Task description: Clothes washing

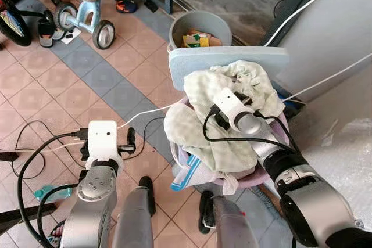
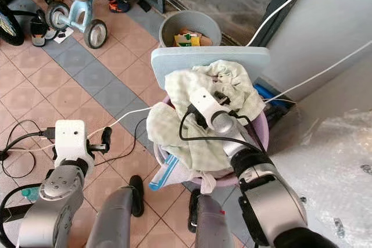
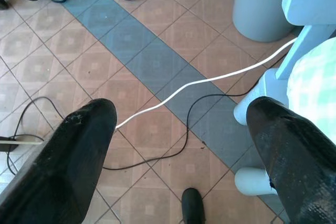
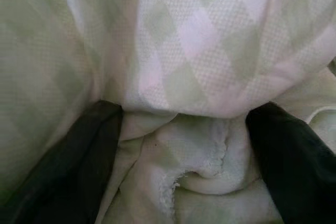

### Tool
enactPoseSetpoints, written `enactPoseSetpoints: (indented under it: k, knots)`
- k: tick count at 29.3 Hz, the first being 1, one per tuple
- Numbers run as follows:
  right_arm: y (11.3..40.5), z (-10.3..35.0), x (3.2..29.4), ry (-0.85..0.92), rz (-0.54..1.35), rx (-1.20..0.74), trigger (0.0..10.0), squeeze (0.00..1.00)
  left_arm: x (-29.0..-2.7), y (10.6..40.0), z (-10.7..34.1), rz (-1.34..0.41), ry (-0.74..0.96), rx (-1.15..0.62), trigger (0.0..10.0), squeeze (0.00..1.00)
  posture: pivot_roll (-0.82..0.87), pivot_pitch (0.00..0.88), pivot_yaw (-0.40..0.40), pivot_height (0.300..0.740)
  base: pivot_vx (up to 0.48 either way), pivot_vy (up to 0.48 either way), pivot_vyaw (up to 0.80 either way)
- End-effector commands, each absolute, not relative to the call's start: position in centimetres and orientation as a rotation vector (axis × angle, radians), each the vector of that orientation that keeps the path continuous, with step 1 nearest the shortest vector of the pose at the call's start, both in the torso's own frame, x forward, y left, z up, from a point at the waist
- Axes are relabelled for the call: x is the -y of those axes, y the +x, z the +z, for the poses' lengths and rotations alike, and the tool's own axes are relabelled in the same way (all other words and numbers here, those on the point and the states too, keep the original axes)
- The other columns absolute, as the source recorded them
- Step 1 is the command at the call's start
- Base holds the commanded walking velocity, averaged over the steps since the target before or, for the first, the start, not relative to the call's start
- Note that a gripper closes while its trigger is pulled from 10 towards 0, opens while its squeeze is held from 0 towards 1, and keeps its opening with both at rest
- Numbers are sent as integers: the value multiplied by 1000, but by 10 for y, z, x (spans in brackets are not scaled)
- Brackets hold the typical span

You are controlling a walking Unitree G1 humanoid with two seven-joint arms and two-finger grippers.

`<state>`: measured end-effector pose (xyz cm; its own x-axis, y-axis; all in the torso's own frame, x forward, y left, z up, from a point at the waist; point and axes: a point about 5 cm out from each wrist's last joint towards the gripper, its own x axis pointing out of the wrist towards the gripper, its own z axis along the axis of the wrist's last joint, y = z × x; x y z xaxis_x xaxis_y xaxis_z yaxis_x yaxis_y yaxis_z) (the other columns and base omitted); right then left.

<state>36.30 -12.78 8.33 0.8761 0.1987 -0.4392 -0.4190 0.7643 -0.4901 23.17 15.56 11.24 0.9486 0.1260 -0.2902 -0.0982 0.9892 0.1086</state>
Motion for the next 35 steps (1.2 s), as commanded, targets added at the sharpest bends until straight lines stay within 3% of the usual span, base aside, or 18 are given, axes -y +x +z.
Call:
enactPoseSetpoints:
  k: [1, 7, 18, 35]
  knots:
    - [354, 67, 131, -590, 373, -452, 0, 0, -157, 229, 111, 127, 105, -317, 10000, 0, 146, 409, -48, 740, 0, 0, 0]
    - [352, 61, 131, -575, 385, -470, 0, 0, -155, 239, 110, 132, 93, -313, 10000, 0, 119, 353, -41, 740, 0, 0, 0]
    - [351, 58, 142, -377, 289, -489, 0, 0, -144, 256, 105, 110, 74, -292, 10000, 0, 80, 248, -57, 740, 0, 0, 0]
    - [357, 66, 134, -219, 298, -483, 0, 0, -141, 265, 99, 144, 41, -264, 10000, 0, 73, 212, -95, 740, 0, 0, 0]
